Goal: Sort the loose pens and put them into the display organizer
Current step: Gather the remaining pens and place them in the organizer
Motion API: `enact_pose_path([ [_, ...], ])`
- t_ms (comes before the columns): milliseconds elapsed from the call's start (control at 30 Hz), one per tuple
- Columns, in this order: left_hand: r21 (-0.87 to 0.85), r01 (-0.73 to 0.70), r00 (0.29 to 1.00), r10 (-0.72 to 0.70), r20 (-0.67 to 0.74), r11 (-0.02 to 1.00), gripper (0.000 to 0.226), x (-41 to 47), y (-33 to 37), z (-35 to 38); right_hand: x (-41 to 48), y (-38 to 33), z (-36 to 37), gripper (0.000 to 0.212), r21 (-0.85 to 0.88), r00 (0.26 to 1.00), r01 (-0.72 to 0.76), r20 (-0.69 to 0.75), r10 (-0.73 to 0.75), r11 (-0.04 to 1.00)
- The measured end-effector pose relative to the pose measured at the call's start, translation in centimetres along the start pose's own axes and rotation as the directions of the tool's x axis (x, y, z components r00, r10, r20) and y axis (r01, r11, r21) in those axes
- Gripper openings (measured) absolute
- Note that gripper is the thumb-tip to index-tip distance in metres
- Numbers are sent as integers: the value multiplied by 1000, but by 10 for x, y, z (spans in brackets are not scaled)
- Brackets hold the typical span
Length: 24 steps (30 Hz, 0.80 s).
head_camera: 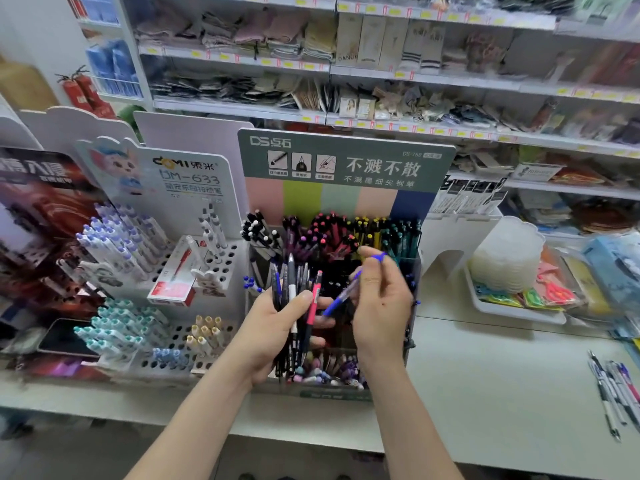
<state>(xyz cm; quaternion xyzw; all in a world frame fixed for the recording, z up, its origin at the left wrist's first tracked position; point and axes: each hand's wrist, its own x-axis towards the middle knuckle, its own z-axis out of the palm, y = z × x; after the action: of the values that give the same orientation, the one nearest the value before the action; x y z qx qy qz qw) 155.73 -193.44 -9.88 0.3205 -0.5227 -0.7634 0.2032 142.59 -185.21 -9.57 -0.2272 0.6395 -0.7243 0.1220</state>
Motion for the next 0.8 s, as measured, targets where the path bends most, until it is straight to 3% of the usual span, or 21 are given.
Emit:
enact_pose_path([
  [67,53,-27,998,30,-53,998,25,3,-1,-2,5,1,-8,20,-65,963,131,-230,-142,989],
  [133,96,-37,994,46,-100,995,24,5,-2,-3,12,3,-20,20,-295,903,240,-284,-324,925],
  [200,110,-36,990,50,-128,993,23,6,-4,-2,22,10,-33,18,-457,881,327,-168,-442,827],
  [300,81,-28,993,37,-116,996,22,7,-7,4,34,29,-41,18,-522,925,370,126,-359,768],
  [367,52,-18,997,22,-79,998,22,6,-7,7,34,43,-42,22,-629,904,425,256,-343,651],
  [500,-51,47,999,-48,-8,998,24,5,-7,12,36,60,-49,18,-760,897,403,217,-385,511],
  [600,-68,83,996,-80,46,994,26,3,-7,16,29,70,-50,15,-820,873,447,311,-376,358],
  [700,-73,98,992,-92,85,992,28,-1,-7,19,22,61,-42,26,-819,902,383,233,-362,427],
  [733,-69,108,990,-101,93,992,28,-2,-7,19,20,52,-39,27,-786,903,380,201,-380,488],
  [800,-56,144,983,-136,123,988,30,-5,-7,17,17,31,-34,24,-601,929,363,180,-322,712],
])
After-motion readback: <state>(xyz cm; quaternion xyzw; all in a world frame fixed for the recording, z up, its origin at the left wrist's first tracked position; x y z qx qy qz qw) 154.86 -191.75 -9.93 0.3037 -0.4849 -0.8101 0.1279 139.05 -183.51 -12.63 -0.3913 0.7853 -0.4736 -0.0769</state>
